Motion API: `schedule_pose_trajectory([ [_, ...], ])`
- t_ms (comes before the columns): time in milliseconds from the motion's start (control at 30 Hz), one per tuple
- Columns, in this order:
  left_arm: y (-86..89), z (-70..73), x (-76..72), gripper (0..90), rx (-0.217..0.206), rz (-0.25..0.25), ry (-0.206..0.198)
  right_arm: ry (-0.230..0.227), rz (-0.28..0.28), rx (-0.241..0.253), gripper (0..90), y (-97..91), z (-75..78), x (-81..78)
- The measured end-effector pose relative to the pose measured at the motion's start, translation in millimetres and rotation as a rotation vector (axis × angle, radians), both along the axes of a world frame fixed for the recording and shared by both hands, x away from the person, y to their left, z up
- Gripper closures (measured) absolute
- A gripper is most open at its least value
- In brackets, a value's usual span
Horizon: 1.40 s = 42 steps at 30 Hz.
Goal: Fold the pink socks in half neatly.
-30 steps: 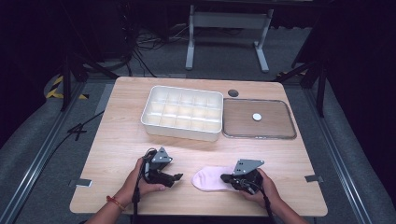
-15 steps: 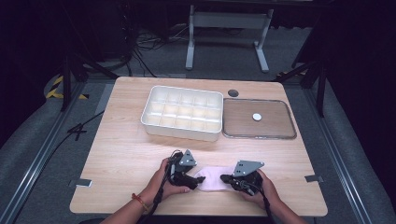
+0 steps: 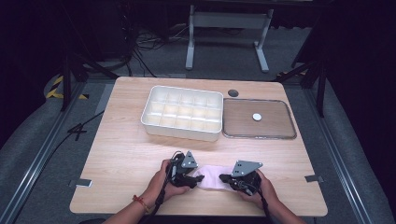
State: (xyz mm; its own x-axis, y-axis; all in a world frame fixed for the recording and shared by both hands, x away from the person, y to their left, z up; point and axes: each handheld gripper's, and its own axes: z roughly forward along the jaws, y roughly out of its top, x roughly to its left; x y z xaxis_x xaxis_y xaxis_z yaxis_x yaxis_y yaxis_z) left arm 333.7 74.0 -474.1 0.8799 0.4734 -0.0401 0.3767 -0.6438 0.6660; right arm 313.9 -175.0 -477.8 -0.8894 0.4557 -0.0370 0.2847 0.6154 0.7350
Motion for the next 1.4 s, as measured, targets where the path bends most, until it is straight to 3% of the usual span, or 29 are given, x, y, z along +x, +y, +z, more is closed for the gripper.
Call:
schedule_pose_trajectory([
  [33,-0.9,0.4,-0.7,57.7,0.000,-0.001,0.005,-0.002,0.001,-0.007,89.3,1.2,0.3,-0.5],
  [167,-0.9,1.3,-1.5,67.3,0.000,-0.022,0.018,0.007,0.002,0.002,89.5,0.4,-0.1,0.8],
  [267,1.5,2.8,1.3,74.6,-0.005,-0.031,0.057,0.011,0.004,0.001,89.5,0.4,0.0,1.3],
  [367,6.8,0.5,5.1,77.7,-0.065,-0.031,0.110,0.009,0.003,-0.005,89.5,1.6,0.6,2.0],
  [433,9.4,-0.2,6.7,78.6,-0.082,-0.023,0.125,0.017,0.002,-0.011,89.6,3.3,1.4,2.9],
  [500,10.1,2.3,5.9,79.4,-0.078,-0.019,0.103,0.018,0.002,-0.016,89.6,6.2,2.0,4.8],
  [633,13.9,10.9,3.4,79.4,-0.122,-0.004,0.060,0.017,0.015,-0.025,89.6,11.2,2.7,8.5],
  [767,16.2,12.9,1.2,78.4,-0.154,-0.013,0.063,0.022,0.020,-0.030,89.6,14.1,3.2,10.7],
  [1067,17.3,15.0,2.3,77.8,-0.162,0.006,0.051,0.023,0.032,-0.039,89.6,16.3,4.5,12.2],
  [1300,17.1,21.9,-0.3,78.6,-0.230,-0.014,0.022,0.034,0.037,-0.063,89.6,23.7,6.7,15.3],
  [1400,15.1,23.1,-1.0,78.5,-0.234,-0.020,0.006,0.035,0.043,-0.068,89.6,27.3,7.2,17.0],
])
